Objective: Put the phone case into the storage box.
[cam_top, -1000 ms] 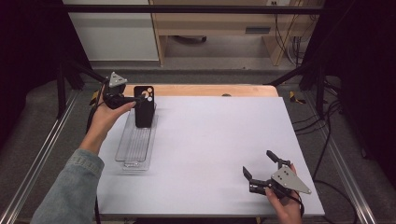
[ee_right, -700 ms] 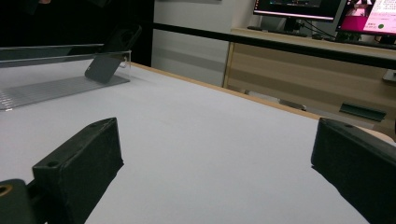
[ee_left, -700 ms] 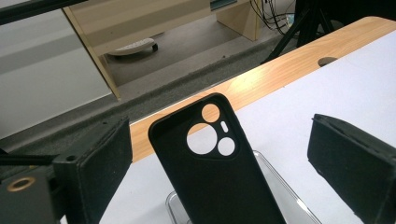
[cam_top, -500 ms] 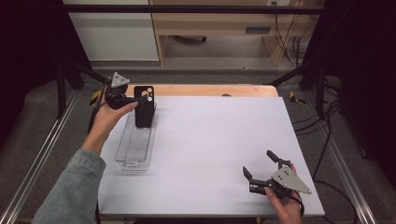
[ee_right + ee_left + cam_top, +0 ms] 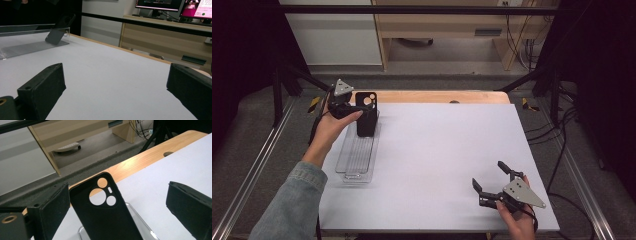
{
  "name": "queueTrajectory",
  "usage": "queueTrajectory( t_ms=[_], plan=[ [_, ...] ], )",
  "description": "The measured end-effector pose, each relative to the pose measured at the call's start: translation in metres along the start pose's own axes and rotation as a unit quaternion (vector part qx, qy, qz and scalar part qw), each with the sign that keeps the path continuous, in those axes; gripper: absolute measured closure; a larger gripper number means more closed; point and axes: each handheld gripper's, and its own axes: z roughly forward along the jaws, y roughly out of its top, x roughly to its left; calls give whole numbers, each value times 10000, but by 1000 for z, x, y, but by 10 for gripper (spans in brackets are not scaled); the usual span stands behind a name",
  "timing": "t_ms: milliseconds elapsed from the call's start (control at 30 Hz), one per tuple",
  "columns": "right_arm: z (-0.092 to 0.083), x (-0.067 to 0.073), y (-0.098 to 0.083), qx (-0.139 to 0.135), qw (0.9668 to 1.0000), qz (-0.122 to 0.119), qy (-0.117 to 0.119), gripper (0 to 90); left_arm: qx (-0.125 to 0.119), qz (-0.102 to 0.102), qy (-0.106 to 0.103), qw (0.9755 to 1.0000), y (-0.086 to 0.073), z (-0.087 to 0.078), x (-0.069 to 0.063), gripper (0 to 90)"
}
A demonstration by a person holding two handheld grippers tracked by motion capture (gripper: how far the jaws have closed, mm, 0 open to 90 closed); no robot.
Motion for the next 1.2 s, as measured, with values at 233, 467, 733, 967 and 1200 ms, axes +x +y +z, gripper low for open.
queueTrajectory(
  t_ms=[233, 467, 733, 967, 1200],
  plan=[
    [0, 0, 0, 2, 10000, -5, 0, 22, 6, 52, -52, 10000, -1, 1, -4, 40],
    [0, 0, 0, 2, 10000, -8, 0, 22, -82, 13, -108, 9999, -1, 2, -11, 34],
    [0, 0, 0, 3, 10000, -7, -2, 22, -151, -3, -208, 9997, -1, 1, -20, 34],
    [0, 0, 0, -1, 10000, -7, 1, 22, -190, 37, -255, 9995, -1, 0, -29, 34],
    [0, 1, 0, -2, 10000, -13, 10, 22, -201, 143, -339, 9991, -1, -3, -39, 34]
  ],
)
